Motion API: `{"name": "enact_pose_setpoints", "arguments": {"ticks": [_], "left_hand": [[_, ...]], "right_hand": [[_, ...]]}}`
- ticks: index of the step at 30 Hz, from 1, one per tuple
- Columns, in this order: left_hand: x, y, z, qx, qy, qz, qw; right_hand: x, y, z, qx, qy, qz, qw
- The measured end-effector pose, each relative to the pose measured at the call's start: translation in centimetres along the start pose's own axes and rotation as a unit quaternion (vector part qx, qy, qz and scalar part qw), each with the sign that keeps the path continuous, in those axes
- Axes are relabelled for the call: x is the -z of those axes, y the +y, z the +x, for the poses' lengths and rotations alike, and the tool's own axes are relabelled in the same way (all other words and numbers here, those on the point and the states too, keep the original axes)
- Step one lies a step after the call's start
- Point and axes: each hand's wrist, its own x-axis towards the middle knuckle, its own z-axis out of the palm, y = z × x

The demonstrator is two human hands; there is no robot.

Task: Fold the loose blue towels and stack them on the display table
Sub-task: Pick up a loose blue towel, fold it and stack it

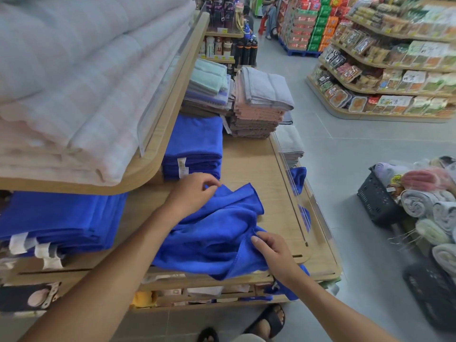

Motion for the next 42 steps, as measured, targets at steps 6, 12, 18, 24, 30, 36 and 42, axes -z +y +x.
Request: {"name": "enact_pose_setpoints", "arguments": {"ticks": [6, 12, 18, 24, 30, 36, 42], "left_hand": [[-5.3, 3.9, 6.5, 0.062, -0.154, 0.107, 0.98], [-7.1, 4.2, 8.1, 0.045, -0.17, 0.114, 0.978], [-4.8, 5.8, 7.3, 0.039, -0.091, -0.015, 0.995], [-0.3, 8.6, 4.3, 0.031, -0.045, -0.201, 0.978], [3.8, 13.5, 0.6, 0.082, 0.022, -0.339, 0.937], [5.6, 18.1, -2.3, 0.046, 0.026, -0.376, 0.925], [4.8, 21.9, -4.8, -0.004, 0.094, -0.334, 0.938]], "right_hand": [[0.0, 0.2, 0.1, -0.027, 0.014, 0.003, 1.0], [0.1, -0.4, 0.0, -0.022, 0.032, 0.021, 0.999], [1.0, -1.7, -0.8, 0.003, -0.003, 0.001, 1.0], [4.4, -9.3, 0.3, 0.125, -0.071, -0.021, 0.989], [6.2, -15.4, 4.3, 0.23, 0.054, 0.007, 0.972], [8.1, -18.2, 6.5, 0.262, 0.125, -0.005, 0.957], [10.3, -19.3, 5.6, 0.313, 0.131, -0.027, 0.94]]}}
